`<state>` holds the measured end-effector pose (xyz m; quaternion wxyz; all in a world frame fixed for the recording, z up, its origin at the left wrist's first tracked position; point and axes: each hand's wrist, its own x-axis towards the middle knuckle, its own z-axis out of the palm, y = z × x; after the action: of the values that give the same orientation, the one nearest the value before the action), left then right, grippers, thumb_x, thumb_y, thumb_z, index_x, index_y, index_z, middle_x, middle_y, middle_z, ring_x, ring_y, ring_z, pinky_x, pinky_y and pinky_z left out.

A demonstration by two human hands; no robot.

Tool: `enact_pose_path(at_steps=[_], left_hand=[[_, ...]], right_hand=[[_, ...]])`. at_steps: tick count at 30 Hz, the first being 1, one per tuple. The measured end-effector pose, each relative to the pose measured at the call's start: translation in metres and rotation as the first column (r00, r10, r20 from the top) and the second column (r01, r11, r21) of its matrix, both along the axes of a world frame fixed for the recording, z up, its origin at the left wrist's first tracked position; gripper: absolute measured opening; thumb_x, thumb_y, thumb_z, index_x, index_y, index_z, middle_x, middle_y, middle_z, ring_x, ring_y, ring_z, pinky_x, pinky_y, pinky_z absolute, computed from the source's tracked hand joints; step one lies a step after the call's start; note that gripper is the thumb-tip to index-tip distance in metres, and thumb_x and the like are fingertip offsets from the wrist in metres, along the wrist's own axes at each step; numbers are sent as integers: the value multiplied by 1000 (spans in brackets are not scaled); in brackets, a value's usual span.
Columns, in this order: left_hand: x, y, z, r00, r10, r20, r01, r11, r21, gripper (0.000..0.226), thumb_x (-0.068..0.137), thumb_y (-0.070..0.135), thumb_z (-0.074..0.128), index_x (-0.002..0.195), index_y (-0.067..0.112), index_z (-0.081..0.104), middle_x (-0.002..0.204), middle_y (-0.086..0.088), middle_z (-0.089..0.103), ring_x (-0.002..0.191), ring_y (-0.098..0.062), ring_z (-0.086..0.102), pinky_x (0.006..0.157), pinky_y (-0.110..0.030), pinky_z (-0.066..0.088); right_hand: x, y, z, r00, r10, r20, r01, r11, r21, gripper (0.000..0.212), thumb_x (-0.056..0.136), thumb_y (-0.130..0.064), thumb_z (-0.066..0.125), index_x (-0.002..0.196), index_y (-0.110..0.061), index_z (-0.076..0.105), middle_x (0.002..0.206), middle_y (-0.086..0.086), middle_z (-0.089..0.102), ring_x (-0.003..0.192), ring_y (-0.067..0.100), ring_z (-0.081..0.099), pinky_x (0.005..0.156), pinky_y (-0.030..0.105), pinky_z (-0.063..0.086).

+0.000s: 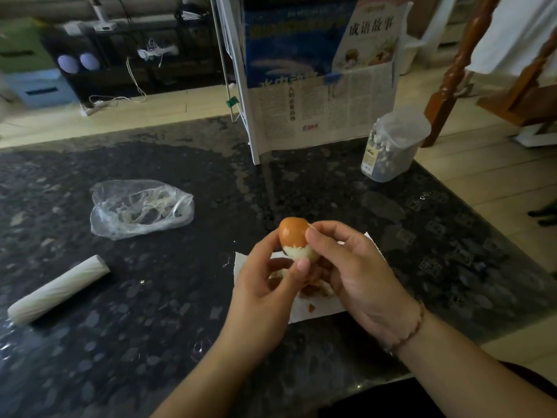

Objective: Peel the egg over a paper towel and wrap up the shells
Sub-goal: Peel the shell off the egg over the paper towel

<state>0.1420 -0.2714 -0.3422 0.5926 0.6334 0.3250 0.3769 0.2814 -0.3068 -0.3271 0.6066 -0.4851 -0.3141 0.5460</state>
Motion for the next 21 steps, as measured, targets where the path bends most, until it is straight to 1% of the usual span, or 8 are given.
enact_pose_path(at_steps=[2,4,7,9,10,12,15,21], left_hand=[[-2,1,1,999,17,32,-16,999,-27,37,87,32,67,122,21,62,111,-3,73,103,-18,70,81,-26,56],[-6,3,2,996,12,84,-4,995,-98,39,83,33,69,119,18,65,112,-3,74,105,-20,71,85,-30,57],[-11,7,3,983,1,182,47,965,-257,42,80,28,71,119,11,66,110,-12,75,105,-28,71,85,-31,57],[-14,10,5,980,4,200,59,949,-309,46,74,30,75,115,11,68,108,-14,75,103,-29,72,82,-28,58],[-15,11,5,981,5,195,59,946,-319,47,72,31,77,114,12,69,108,-14,75,102,-29,72,81,-27,58],[-16,12,5,981,0,194,64,944,-324,45,70,31,80,111,14,71,108,-14,75,102,-29,72,80,-27,57],[-17,13,4,981,1,196,65,941,-332,44,68,30,84,108,16,72,109,-13,75,102,-28,72,79,-26,57],[-18,16,1,987,23,158,29,947,-320,48,62,30,91,105,21,71,109,-11,75,101,-27,73,77,-26,57]], right_hand=[[-2,-1,-1,997,1,80,-1,1000,3,43,75,-48,70,102,-15,68,89,9,75,81,21,71,66,28,54],[0,-2,1,952,-8,306,-3,999,35,36,80,-49,62,95,-17,70,81,3,74,73,13,71,60,19,52],[6,-5,2,732,-103,674,-9,987,160,32,88,-49,54,83,-23,72,71,-8,71,68,6,68,58,13,49],[11,-7,2,548,-272,791,42,953,299,32,90,-47,54,78,-23,72,66,-12,67,67,6,65,57,11,46],[13,-7,3,473,-351,808,58,928,369,30,89,-44,57,79,-21,72,69,-14,67,69,5,65,58,10,45],[16,-7,5,385,-429,817,28,891,454,22,87,-38,64,84,-18,73,77,-12,68,73,4,64,62,8,44],[16,-7,4,334,-402,853,-69,892,447,20,84,-36,70,90,-17,74,84,-8,70,78,4,64,67,12,48],[14,-9,2,228,-418,879,-149,877,456,25,89,-34,66,98,-12,76,91,-1,75,82,7,68,69,27,56]])
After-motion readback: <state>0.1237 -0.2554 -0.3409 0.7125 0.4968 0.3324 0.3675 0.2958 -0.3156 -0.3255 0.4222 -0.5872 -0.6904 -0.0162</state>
